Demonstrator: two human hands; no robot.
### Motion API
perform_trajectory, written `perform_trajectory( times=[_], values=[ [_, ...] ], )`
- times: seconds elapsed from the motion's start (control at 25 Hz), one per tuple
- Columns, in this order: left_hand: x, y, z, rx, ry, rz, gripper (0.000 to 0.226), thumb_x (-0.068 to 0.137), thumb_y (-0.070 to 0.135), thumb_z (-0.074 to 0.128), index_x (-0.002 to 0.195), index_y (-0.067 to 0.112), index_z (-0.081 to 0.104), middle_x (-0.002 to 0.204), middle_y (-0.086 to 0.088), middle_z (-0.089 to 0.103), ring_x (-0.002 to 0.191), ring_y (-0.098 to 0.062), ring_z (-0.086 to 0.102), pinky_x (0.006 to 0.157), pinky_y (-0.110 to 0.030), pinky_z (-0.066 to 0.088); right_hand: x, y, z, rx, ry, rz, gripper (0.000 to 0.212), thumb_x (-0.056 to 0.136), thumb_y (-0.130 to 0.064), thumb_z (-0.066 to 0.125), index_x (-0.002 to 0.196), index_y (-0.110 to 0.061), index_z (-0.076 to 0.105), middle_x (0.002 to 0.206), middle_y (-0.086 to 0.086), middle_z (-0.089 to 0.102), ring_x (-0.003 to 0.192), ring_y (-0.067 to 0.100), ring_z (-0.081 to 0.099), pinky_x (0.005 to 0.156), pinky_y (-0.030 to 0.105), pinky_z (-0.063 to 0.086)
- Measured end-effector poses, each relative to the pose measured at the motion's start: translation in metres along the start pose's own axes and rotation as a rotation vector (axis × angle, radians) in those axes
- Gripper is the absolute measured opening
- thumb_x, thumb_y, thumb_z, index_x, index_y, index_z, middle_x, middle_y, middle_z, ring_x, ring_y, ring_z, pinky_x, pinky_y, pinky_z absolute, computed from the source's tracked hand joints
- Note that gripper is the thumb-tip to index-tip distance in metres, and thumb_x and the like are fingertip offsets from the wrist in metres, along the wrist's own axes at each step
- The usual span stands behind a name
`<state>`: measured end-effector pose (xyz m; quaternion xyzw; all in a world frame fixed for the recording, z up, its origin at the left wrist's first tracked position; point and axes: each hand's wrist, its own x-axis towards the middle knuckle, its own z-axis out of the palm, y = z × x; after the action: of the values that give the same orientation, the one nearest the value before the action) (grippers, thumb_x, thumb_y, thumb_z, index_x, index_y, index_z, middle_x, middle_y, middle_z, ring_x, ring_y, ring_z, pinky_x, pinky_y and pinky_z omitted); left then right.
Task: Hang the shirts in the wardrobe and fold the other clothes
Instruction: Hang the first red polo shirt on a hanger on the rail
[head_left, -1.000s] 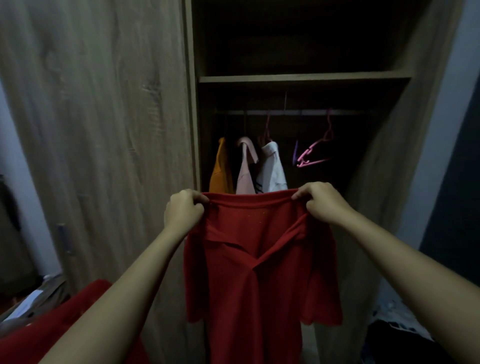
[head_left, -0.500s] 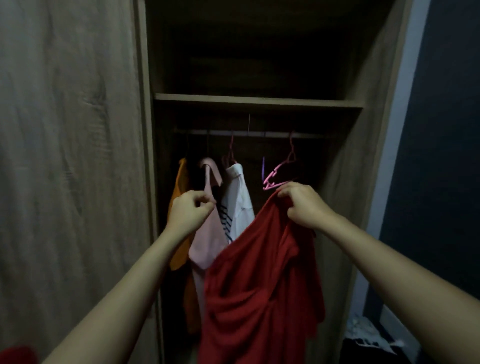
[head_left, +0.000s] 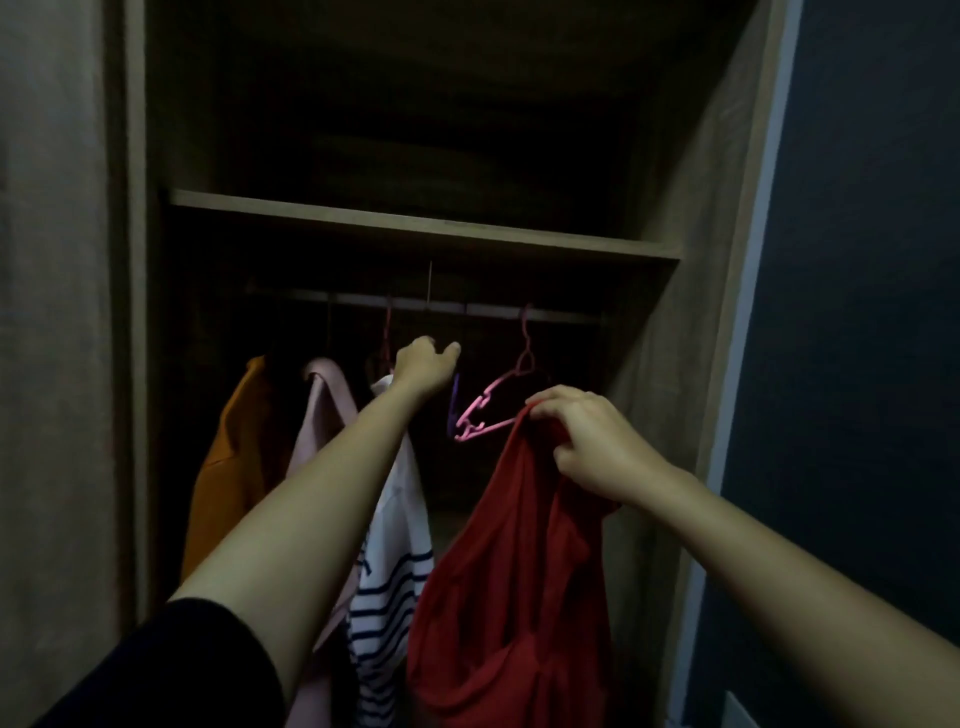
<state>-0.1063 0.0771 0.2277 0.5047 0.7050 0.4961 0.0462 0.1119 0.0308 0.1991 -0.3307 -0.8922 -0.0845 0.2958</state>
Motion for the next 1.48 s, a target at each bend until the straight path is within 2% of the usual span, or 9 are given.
perform_trajectory(
  times=[0.2, 0.36, 0.56, 0.92, 1.0, 1.12, 1.24, 1.36, 1.48],
  values=[
    [0.036, -0.008, 0.042, 0.05, -0.059, -0.119, 0.055, 0.095, 0.035, 0.047, 0.129, -0.008, 0.046, 0.132, -0.028, 0.05, 0.123, -0.04, 0.047, 0.097, -0.036, 0.04, 0.014, 0.028, 0.001, -0.007, 0.021, -0.011, 0.055, 0.07, 0.009, 0.05, 0.121, -0.009, 0.06, 0.135, -0.004, 0.051, 0.122, 0.019, 0.048, 0.109, 0.035, 0.034],
    [0.048, -0.009, 0.055, 0.086, 0.048, -0.085, 0.035, 0.092, 0.019, 0.044, 0.113, -0.005, 0.06, 0.117, -0.028, 0.06, 0.107, -0.043, 0.056, 0.087, -0.039, 0.046, 0.019, 0.048, 0.01, 0.013, 0.019, -0.002, 0.054, 0.071, 0.008, 0.049, 0.12, -0.01, 0.06, 0.134, -0.005, 0.051, 0.12, 0.02, 0.049, 0.105, 0.029, 0.038],
    [0.036, -0.003, 0.051, 0.158, 0.158, -0.049, 0.032, 0.09, 0.015, 0.042, 0.11, -0.003, 0.06, 0.115, -0.028, 0.06, 0.108, -0.044, 0.056, 0.086, -0.038, 0.045, 0.017, 0.056, 0.026, 0.072, 0.008, 0.02, 0.053, 0.071, 0.007, 0.048, 0.119, -0.011, 0.061, 0.132, -0.007, 0.052, 0.119, 0.02, 0.05, 0.105, 0.033, 0.039],
    [-0.078, -0.043, -0.048, 0.314, 0.314, 0.159, 0.035, 0.094, 0.026, 0.043, 0.101, 0.0, 0.065, 0.1, -0.028, 0.065, 0.1, -0.044, 0.057, 0.085, -0.042, 0.043, 0.006, 0.03, 0.077, 0.095, -0.115, 0.09, 0.053, 0.067, 0.008, 0.052, 0.117, -0.004, 0.062, 0.135, 0.004, 0.052, 0.123, 0.025, 0.05, 0.108, 0.029, 0.036],
    [-0.112, -0.058, -0.083, 0.272, 0.312, 0.174, 0.034, 0.094, 0.03, 0.045, 0.094, 0.004, 0.068, 0.087, -0.021, 0.068, 0.088, -0.037, 0.063, 0.076, -0.037, 0.046, 0.002, 0.023, 0.085, 0.08, -0.173, 0.111, 0.055, 0.067, 0.007, 0.055, 0.12, -0.003, 0.06, 0.138, 0.005, 0.048, 0.124, 0.026, 0.049, 0.107, 0.031, 0.037],
    [-0.165, -0.073, -0.134, 0.234, 0.236, 0.141, 0.027, 0.094, 0.033, 0.049, 0.085, 0.017, 0.07, 0.066, -0.006, 0.066, 0.054, -0.015, 0.058, 0.058, -0.027, 0.038, 0.0, 0.01, 0.09, 0.07, -0.26, 0.137, 0.061, 0.065, 0.005, 0.059, 0.126, -0.003, 0.054, 0.143, 0.006, 0.041, 0.127, 0.026, 0.045, 0.108, 0.031, 0.036],
    [-0.211, -0.087, -0.181, 0.107, 0.066, 0.067, 0.028, 0.093, 0.035, 0.052, 0.08, 0.018, 0.07, 0.06, 0.001, 0.062, 0.044, -0.007, 0.048, 0.048, -0.025, 0.036, -0.003, 0.0, 0.091, 0.081, -0.32, 0.194, 0.068, 0.065, 0.003, 0.059, 0.131, -0.006, 0.048, 0.146, 0.003, 0.034, 0.128, 0.028, 0.043, 0.108, 0.034, 0.037],
    [-0.249, -0.095, -0.219, -0.105, -0.139, -0.003, 0.033, 0.092, 0.028, 0.054, 0.064, 0.015, 0.067, 0.045, 0.005, 0.048, 0.034, -0.005, 0.031, 0.035, -0.014, 0.022, -0.011, -0.008, 0.089, 0.061, -0.327, 0.235, 0.07, 0.067, 0.003, 0.055, 0.135, -0.012, 0.045, 0.148, -0.001, 0.031, 0.126, 0.032, 0.044, 0.106, 0.038, 0.039],
    [-0.268, -0.098, -0.232, -0.103, -0.255, 0.022, 0.034, 0.09, 0.027, 0.055, 0.06, 0.019, 0.068, 0.041, 0.004, 0.045, 0.034, -0.003, 0.03, 0.032, -0.014, 0.022, -0.017, -0.026, 0.084, 0.026, -0.326, 0.204, 0.069, 0.069, 0.002, 0.055, 0.135, -0.016, 0.044, 0.15, -0.005, 0.029, 0.121, 0.034, 0.045, 0.104, 0.04, 0.039]
  ],
)
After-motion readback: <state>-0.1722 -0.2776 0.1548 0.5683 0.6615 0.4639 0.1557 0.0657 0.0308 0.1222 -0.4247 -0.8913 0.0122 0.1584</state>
